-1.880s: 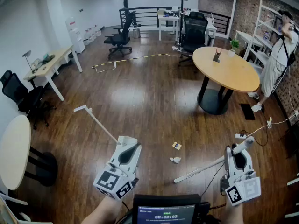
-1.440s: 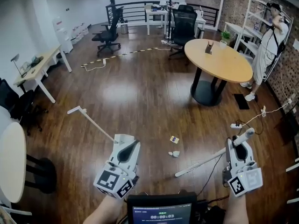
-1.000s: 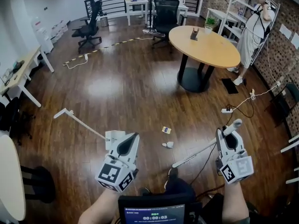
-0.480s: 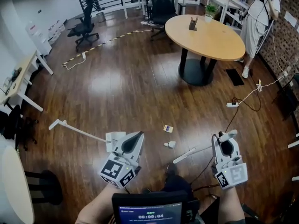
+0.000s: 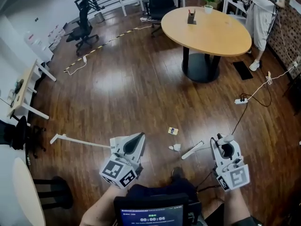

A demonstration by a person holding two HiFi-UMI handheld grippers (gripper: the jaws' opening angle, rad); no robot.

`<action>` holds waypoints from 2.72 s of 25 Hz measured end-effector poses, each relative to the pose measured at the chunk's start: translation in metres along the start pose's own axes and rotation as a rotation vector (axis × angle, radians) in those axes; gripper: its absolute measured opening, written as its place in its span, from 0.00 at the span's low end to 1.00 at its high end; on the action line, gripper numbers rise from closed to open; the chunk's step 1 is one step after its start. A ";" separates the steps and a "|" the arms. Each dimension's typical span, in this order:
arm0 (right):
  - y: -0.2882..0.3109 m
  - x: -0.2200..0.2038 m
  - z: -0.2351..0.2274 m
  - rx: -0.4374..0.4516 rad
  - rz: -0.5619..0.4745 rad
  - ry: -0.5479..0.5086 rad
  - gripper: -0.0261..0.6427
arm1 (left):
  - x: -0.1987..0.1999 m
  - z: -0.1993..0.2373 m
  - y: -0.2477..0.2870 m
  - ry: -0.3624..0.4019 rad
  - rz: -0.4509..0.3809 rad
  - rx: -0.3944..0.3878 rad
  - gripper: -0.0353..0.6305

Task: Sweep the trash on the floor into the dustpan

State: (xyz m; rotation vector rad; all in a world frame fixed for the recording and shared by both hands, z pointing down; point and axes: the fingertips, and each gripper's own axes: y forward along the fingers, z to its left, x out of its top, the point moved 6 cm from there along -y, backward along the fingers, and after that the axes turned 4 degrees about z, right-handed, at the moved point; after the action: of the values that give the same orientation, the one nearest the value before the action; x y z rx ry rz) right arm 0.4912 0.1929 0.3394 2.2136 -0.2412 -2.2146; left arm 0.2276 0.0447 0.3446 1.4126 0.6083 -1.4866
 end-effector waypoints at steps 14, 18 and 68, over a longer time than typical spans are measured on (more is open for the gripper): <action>0.047 -0.103 -0.019 -0.184 0.085 -0.001 0.20 | -0.082 0.081 0.057 -0.004 0.113 -0.097 0.06; 0.055 -0.120 -0.023 -0.223 0.131 -0.006 0.20 | -0.088 0.087 0.059 0.003 0.148 -0.156 0.06; 0.440 -0.181 0.459 0.791 0.386 -0.353 0.20 | -0.158 0.448 -0.278 -0.208 0.065 0.378 0.06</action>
State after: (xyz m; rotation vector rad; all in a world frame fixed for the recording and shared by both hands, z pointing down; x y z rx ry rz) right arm -0.0114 -0.1730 0.5644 1.7173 -1.6294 -2.4988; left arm -0.2457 -0.1789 0.5152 1.5154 0.1535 -1.7305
